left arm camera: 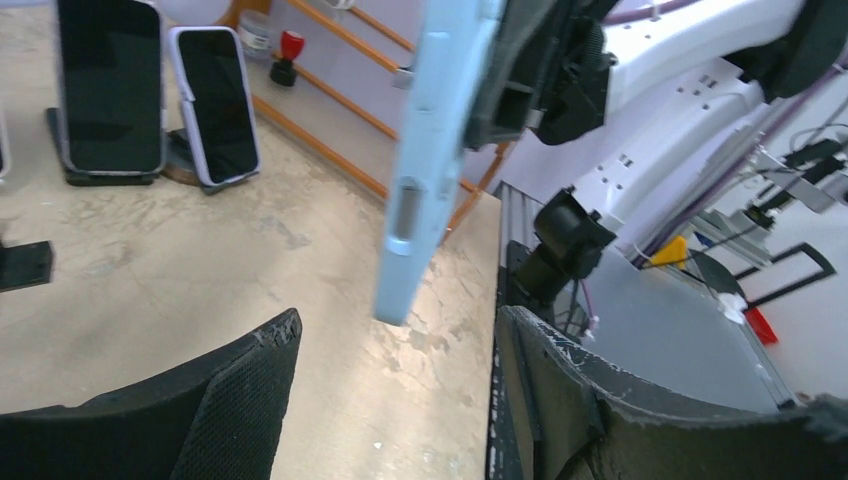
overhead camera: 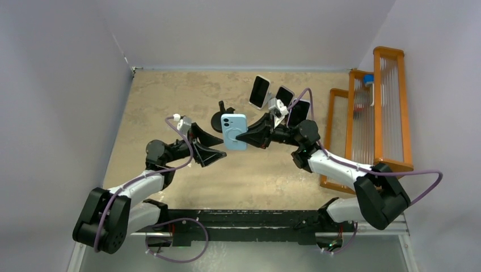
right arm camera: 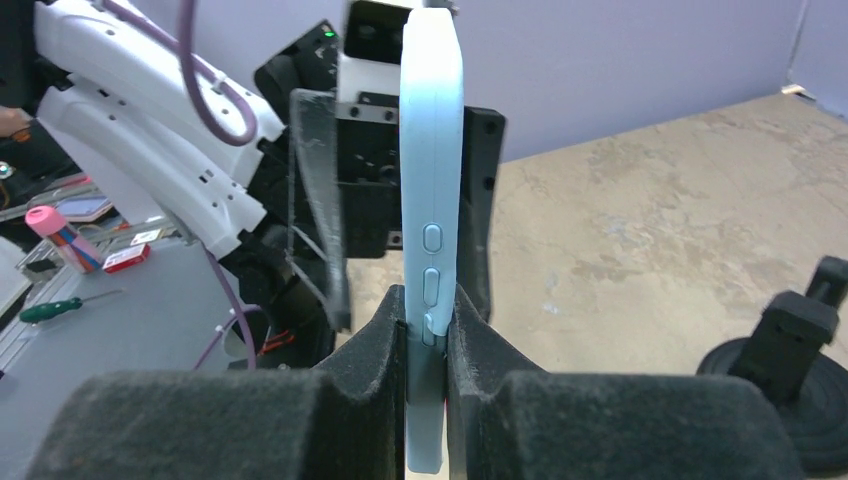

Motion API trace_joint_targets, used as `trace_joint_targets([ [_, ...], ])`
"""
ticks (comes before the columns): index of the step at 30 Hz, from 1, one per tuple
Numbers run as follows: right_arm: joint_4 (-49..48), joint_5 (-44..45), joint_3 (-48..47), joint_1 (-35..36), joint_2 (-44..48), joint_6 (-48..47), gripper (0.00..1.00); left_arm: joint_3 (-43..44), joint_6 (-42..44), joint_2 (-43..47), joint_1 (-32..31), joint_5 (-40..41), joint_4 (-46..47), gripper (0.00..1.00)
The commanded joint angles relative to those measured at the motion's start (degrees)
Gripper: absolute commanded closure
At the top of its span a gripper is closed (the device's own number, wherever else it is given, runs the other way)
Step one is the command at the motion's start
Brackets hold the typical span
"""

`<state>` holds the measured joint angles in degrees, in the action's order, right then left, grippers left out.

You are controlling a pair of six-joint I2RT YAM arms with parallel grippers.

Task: Place the phone on the phone stand
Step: Pick up the phone at the center of the board.

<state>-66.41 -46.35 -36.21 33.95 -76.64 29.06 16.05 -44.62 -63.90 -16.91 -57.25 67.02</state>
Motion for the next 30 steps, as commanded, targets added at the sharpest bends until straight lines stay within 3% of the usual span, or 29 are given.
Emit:
trace_joint_targets([
  [1,-5.7,-1.7,-3.9,1.2,1.1,0.9,1.0,1.4,3.1,-2.1,-0.5,5.9,3.8,0.3],
  [10,-12.9,-2.6,-4.6,2.9,-3.4,5.2,1.0,4.9,0.0,-9.5,-2.4,3.0,14.3,0.33],
  [14,-13.5,-1.8,-5.4,4.2,-4.9,4.9,1.0,7.3,-2.1,-13.9,-3.7,-0.4,20.6,0.4],
  [18,-14.7,-1.4,-5.5,4.4,-5.5,5.2,1.0,9.7,-6.7,-19.3,-4.7,-6.0,28.2,0.65],
  [20,-14.7,-1.3,-5.7,4.4,-5.3,5.0,1.0,10.4,-9.0,-21.6,-5.0,-8.7,31.3,0.97],
  [24,-11.5,0.4,-6.5,4.4,-4.4,4.8,1.0,9.5,-8.9,-22.2,-4.9,-8.7,31.9,1.0],
  [26,-4.9,3.9,-7.3,4.3,-2.4,1.5,0.54,8.9,-2.6,-18.1,-4.8,-5.1,21.7,1.0],
  [27,2.1,11.0,-7.6,4.3,0.2,-3.3,0.25,9.4,5.0,-13.3,-5.0,-1.1,12.4,1.0],
  [29,9.3,21.3,-7.0,4.3,4.1,-7.3,0.03,11.4,18.0,-6.0,-6.6,10.4,-10.9,1.0],
  [30,10.4,25.7,-5.8,4.3,6.5,-7.8,0.02,13.3,26.0,-2.0,-8.9,16.1,-21.7,1.0],
])
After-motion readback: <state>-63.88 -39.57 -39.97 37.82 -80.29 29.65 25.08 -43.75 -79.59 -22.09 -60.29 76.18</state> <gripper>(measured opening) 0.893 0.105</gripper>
